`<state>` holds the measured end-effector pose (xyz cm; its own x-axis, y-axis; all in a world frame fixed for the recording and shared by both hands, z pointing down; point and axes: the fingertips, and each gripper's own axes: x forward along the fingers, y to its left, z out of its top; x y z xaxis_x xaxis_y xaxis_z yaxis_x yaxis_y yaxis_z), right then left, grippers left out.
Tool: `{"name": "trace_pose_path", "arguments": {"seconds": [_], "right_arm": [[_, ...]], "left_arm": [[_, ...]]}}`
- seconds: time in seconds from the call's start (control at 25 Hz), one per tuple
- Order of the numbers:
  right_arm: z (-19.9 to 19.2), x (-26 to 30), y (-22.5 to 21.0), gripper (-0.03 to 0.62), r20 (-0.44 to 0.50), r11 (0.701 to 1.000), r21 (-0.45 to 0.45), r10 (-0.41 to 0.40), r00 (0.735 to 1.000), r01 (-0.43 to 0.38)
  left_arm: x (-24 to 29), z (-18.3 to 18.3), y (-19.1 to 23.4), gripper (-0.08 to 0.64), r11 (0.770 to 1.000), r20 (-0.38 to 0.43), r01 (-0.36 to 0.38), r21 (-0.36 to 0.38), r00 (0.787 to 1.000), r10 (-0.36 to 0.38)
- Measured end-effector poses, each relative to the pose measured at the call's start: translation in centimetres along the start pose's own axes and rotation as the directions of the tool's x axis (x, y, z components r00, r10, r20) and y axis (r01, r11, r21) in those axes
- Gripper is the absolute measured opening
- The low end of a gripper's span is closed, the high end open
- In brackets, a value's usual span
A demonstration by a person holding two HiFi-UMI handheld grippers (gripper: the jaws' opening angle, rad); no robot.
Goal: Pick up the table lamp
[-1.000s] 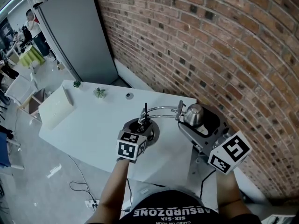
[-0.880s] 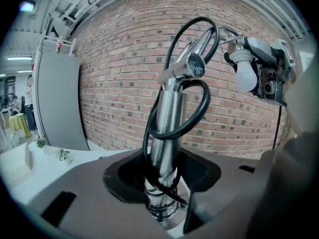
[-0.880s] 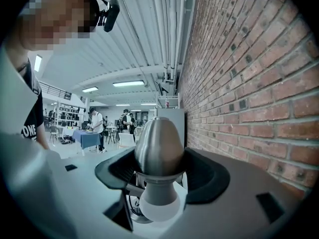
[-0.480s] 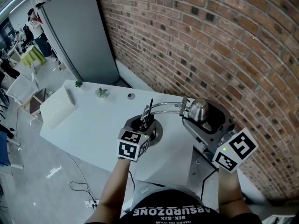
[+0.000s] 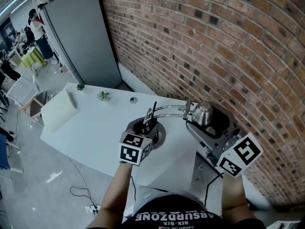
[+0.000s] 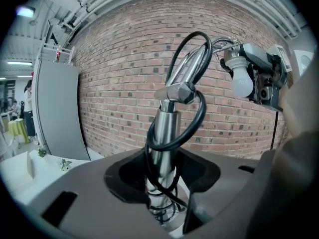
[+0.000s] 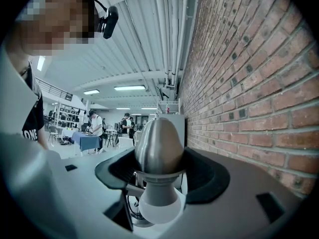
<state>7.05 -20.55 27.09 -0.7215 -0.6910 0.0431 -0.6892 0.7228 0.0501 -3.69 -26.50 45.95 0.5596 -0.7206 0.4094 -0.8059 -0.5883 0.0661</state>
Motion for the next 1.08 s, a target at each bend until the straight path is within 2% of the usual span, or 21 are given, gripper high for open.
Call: {"name": "trace_pose_path", "arguments": {"seconds": [1.08], "right_arm": [[0.55,-0.88,0.14,0.296,0.002,0.999,-0.043,-0.012,1.0,0.012]], "left_arm": [[-0.19,0.97,-0.76,0.177,1.0,0.025,0.006,0.005,1.0,-0.006]]}}
